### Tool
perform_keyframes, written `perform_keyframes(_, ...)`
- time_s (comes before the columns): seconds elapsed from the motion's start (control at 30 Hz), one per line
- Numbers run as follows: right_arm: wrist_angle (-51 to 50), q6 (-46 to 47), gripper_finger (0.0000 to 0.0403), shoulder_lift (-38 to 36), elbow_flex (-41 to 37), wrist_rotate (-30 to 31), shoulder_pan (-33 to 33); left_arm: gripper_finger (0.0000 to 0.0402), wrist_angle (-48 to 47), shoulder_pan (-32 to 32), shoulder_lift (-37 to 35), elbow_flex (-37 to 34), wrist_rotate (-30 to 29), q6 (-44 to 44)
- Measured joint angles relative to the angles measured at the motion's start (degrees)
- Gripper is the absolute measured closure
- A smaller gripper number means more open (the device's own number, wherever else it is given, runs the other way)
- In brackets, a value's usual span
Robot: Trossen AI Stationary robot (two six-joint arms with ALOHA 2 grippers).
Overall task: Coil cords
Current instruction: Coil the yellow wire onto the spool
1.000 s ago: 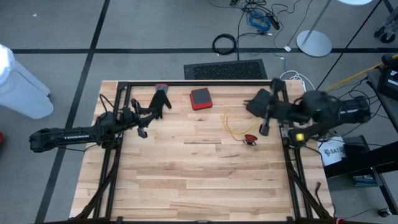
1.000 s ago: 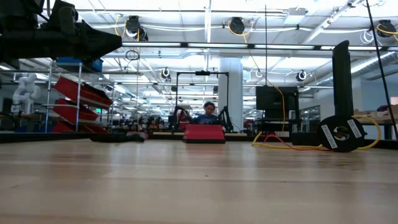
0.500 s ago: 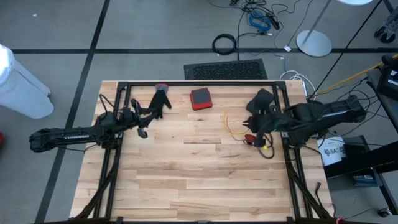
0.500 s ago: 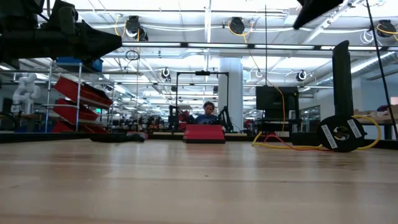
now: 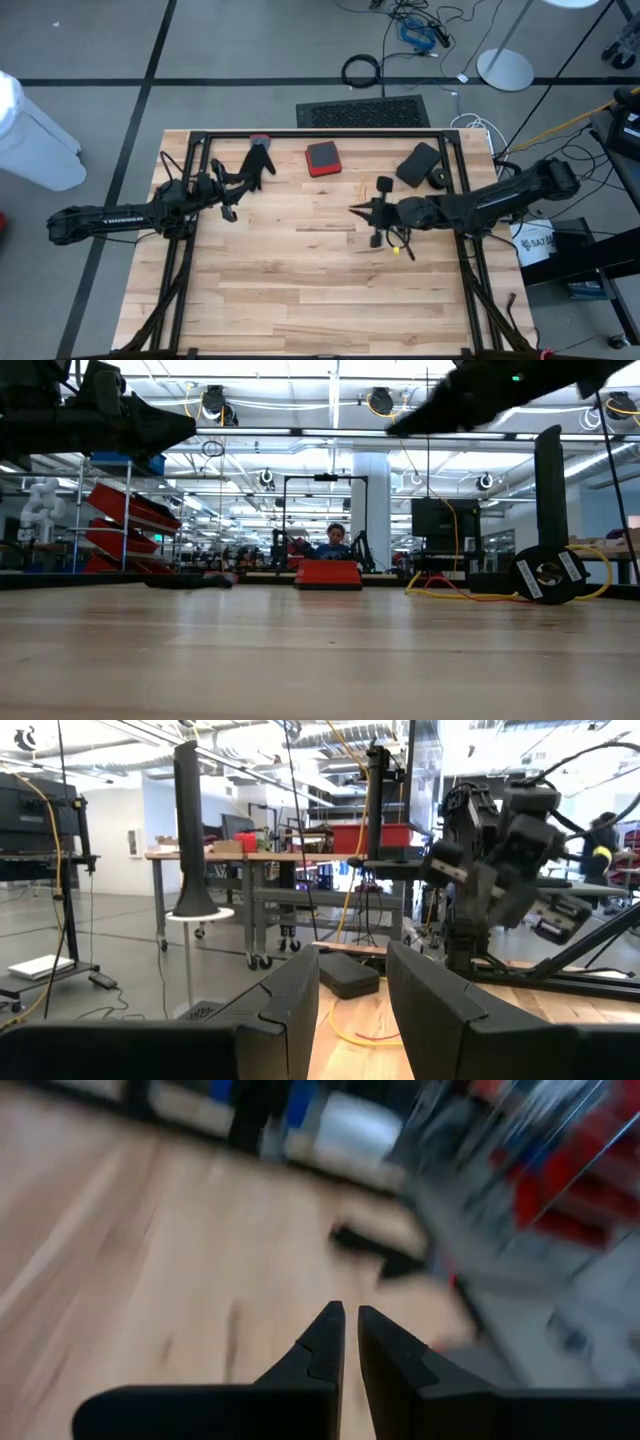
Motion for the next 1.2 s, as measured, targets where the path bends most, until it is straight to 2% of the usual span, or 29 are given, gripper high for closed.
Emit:
perform_keyframes(0.17,25.91,-8.14,0.038,5.12,-0.2,0.0,-1.84,0.0275,0.0,0.0,0.0,-0.01,0.0,0.0)
perform_keyframes(0.37,51.35,-18.83,0.038,6.38,0.7,-0.11,-2.46,0.0275,0.0,0.0,0.0,-0.01,-0.02,0.0)
perform_keyframes(0.53,63.26,-22.95,0.038,4.75,3.19,-0.26,-2.43,0.0275,0.0,0.0,0.0,-0.02,-0.02,0.0)
perform_keyframes(0.63,62.9,-23.66,0.038,2.13,5.31,-0.18,-2.09,0.0275,0.0,0.0,0.0,-0.01,-0.02,0.0)
perform_keyframes(0.73,56.36,-24.07,0.038,-0.98,8.2,0.01,-1.35,0.0275,0.0,0.0,0.0,-0.01,0.0,0.0)
perform_keyframes(0.8,46.84,-24.6,0.038,-3.25,11.06,0.0,-0.97,0.0275,0.0,0.0,0.0,-0.02,0.01,0.0)
perform_keyframes(0.9,26.21,-24.91,0.038,-5.43,17.75,-0.01,-0.88,0.0275,0.19,0.0,0.0,-0.01,-0.01,0.0)
perform_keyframes(1.03,-4.49,-20.62,0.038,-4.58,29.81,-0.02,-1.4,0.0275,0.66,0.0,0.0,0.01,0.01,-0.26)
perform_keyframes(1.2,-33.31,-13.74,0.038,-0.79,41.8,0.0,-2.34,0.0275,0.38,0.0,-0.02,0.0,-0.02,-0.26)
